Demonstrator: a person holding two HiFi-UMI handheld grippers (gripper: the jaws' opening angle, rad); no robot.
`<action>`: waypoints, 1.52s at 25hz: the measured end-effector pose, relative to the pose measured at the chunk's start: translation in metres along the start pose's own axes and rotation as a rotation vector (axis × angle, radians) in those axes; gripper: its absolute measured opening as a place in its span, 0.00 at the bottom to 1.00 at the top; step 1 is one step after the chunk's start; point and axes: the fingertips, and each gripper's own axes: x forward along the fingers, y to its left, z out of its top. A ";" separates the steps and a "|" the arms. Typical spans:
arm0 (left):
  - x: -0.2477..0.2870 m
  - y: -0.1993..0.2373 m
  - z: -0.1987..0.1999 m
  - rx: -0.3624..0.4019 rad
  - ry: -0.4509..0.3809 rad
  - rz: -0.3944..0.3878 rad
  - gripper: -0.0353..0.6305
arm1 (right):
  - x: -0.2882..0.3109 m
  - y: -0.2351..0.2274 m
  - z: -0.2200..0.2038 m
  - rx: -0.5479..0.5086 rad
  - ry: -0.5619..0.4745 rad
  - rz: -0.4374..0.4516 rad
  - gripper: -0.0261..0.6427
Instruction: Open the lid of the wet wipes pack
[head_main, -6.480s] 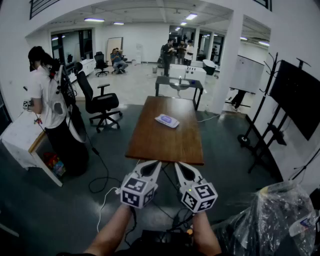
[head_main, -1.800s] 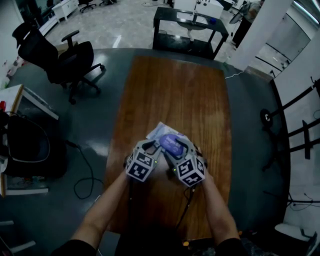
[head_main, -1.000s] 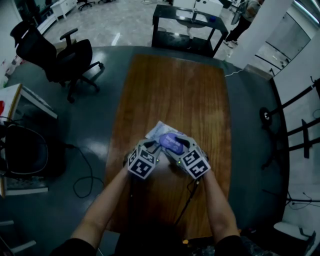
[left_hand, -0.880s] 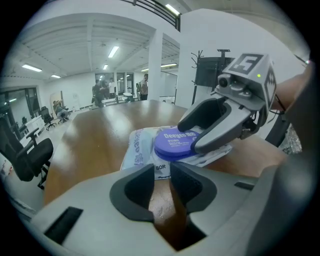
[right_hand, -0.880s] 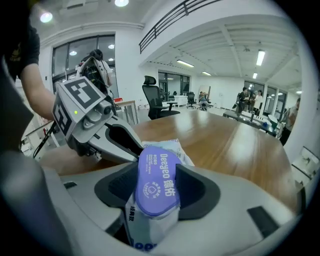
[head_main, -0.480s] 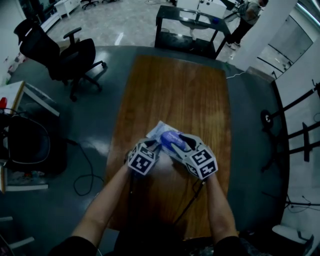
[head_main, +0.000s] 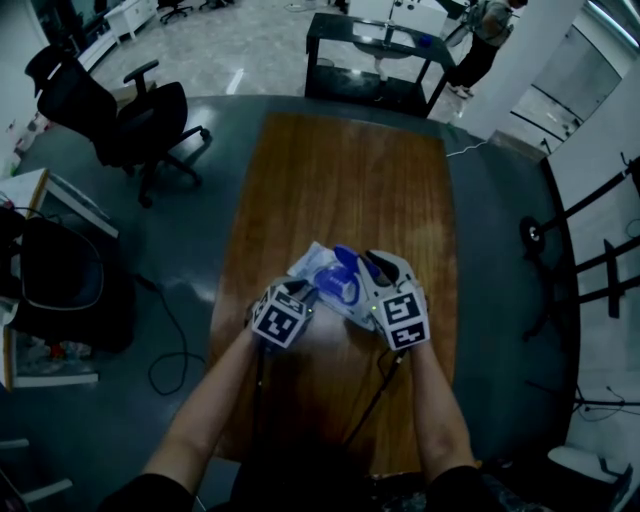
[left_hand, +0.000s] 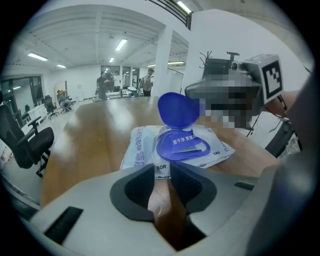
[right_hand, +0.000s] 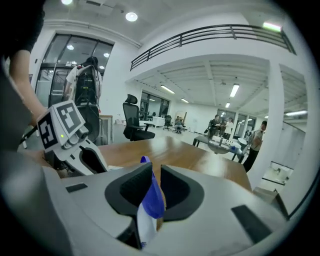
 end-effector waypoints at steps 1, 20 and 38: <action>0.000 0.000 0.000 -0.013 0.000 0.001 0.22 | 0.002 -0.004 0.000 -0.008 -0.004 -0.026 0.14; -0.027 -0.005 0.029 -0.073 -0.092 0.017 0.22 | 0.028 -0.046 -0.025 0.081 -0.015 -0.222 0.11; -0.109 -0.069 0.076 -0.090 -0.335 0.124 0.06 | -0.094 -0.011 0.035 0.290 -0.238 -0.035 0.06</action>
